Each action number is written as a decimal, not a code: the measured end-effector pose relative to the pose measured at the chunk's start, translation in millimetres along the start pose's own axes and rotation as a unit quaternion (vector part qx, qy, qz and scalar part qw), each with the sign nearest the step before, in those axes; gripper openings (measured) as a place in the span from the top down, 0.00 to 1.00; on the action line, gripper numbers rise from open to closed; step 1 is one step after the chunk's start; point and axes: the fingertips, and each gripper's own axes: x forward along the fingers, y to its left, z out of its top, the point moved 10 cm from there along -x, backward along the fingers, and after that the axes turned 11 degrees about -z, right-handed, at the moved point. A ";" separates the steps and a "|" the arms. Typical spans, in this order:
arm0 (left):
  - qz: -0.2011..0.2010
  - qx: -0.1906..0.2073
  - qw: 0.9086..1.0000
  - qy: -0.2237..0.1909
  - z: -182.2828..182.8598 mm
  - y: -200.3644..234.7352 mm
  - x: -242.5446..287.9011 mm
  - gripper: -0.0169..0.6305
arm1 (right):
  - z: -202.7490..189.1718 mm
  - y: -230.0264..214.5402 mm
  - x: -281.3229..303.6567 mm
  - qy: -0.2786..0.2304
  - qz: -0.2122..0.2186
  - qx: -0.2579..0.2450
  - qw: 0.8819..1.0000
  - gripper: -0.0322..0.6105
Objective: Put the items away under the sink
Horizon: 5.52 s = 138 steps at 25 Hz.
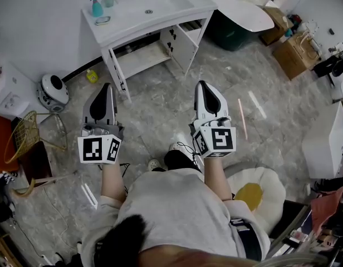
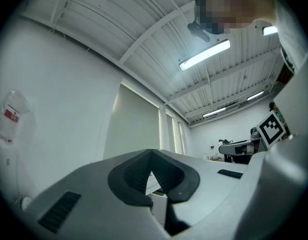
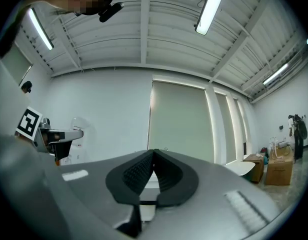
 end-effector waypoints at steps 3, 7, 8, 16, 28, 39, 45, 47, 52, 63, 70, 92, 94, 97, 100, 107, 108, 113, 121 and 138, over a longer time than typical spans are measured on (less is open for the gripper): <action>-0.009 0.000 1.000 -0.006 1.6 6.4 9.3 0.96 | 3.2 -2.6 8.7 -0.004 -0.011 -0.006 1.000 0.93; -0.012 -0.002 1.000 -0.009 -2.9 16.2 25.8 0.96 | 1.2 -11.1 28.0 -0.011 -0.021 -0.007 1.000 0.93; -0.012 -0.002 1.000 -0.008 -5.0 18.1 31.4 0.96 | 0.0 -14.5 33.4 -0.011 -0.022 -0.006 1.000 0.93; -0.015 0.001 1.000 -0.008 -22.8 37.9 114.6 0.96 | -9.8 -53.3 109.1 -0.018 -0.020 -0.005 1.000 0.93; -0.006 0.006 1.000 -0.019 -40.1 52.7 274.2 0.96 | -9.1 -136.3 249.4 -0.027 0.013 -0.007 1.000 0.93; 0.004 0.008 1.000 -0.025 -61.0 50.1 363.3 0.96 | -28.3 -195.2 325.6 -0.020 0.031 0.013 0.999 0.93; -0.007 0.005 1.000 -0.012 -81.0 68.2 404.1 0.96 | -44.5 -203.9 364.3 -0.012 0.031 0.013 0.999 0.93; -0.012 0.006 1.000 -0.010 -87.7 80.3 424.2 0.96 | -48.9 -206.7 384.7 -0.011 0.028 0.012 0.999 0.93; -0.019 0.007 1.000 -0.008 -101.6 115.8 474.2 0.96 | -56.5 -213.9 440.6 -0.015 0.014 0.010 1.000 0.93; -0.039 0.011 0.999 -0.010 -115.0 217.4 569.9 0.96 | -68.6 -202.5 575.4 -0.019 -0.010 0.025 0.999 0.93; -0.056 0.010 0.998 -0.011 -129.8 266.0 611.4 0.96 | -77.6 -192.6 632.2 -0.023 -0.026 0.022 0.999 0.93; -0.058 -0.021 0.998 0.004 -173.6 321.6 720.8 0.96 | -104.0 -256.8 802.8 0.088 -0.008 0.005 0.996 0.93; -0.050 -0.021 0.999 0.006 -176.6 321.9 731.2 0.96 | -106.1 -268.5 826.3 0.115 0.009 0.001 0.993 0.93; -0.039 -0.020 0.999 0.013 -182.9 324.4 744.3 0.96 | -110.6 -282.4 862.1 0.154 0.038 0.006 0.987 0.93; -0.030 -0.020 0.999 0.019 -188.6 325.6 756.1 0.96 | -115.4 -293.7 897.3 0.177 0.057 -0.007 0.983 0.93; -0.013 -0.018 0.999 0.040 -201.6 321.5 778.5 0.96 | -144.3 -312.1 979.4 0.231 0.091 -0.039 0.968 0.93; -0.009 -0.018 0.999 0.043 -203.4 321.9 780.4 0.96 | -152.0 -312.7 990.9 0.244 0.098 -0.040 0.964 0.93; 0.009 -0.016 0.998 0.053 -213.2 324.2 787.4 0.96 | -197.7 -313.5 1038.1 0.303 0.131 -0.027 0.944 0.93; 0.037 -0.025 0.996 0.072 -232.2 329.0 797.7 0.96 | -269.7 -315.2 1082.3 0.373 0.134 -0.024 0.918 0.88; 0.055 -0.032 0.990 0.126 -269.6 327.4 811.9 0.96 | -383.4 -320.4 1138.6 0.467 0.126 -0.018 0.875 0.74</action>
